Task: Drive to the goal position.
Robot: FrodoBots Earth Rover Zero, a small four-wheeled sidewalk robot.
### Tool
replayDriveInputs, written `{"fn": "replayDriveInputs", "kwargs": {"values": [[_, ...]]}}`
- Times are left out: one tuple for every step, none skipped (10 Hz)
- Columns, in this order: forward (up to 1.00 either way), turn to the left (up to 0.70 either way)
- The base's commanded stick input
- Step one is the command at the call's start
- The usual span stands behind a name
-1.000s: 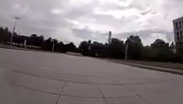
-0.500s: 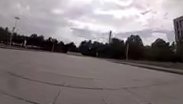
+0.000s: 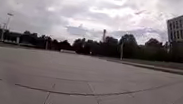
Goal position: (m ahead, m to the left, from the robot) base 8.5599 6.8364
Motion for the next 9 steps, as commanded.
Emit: {"fn": "replayDriveInputs", "kwargs": {"values": [[0.7,0.0],[0.7,0.0],[0.7,0.0],[0.7,0.0],[0.7,0.0],[0.7,0.0],[0.7,0.0],[0.7,0.0],[0.7,0.0]]}}
